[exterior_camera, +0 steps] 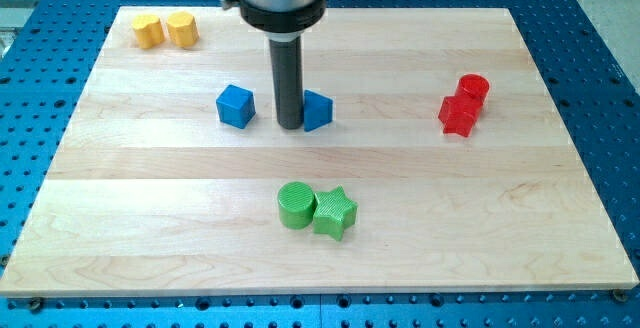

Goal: Push the blue triangle diagonal to the blue cube

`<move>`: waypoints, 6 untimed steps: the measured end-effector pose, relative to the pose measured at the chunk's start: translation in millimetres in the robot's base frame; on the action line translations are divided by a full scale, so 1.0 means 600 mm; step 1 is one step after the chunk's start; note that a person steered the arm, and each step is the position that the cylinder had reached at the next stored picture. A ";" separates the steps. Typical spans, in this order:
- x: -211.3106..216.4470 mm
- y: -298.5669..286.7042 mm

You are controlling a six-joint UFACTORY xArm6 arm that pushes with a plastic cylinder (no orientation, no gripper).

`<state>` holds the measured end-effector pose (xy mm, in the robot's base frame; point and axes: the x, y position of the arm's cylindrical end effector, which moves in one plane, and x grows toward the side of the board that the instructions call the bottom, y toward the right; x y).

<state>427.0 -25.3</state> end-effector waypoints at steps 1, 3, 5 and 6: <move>0.060 0.055; -0.095 0.001; -0.033 -0.101; -0.090 -0.096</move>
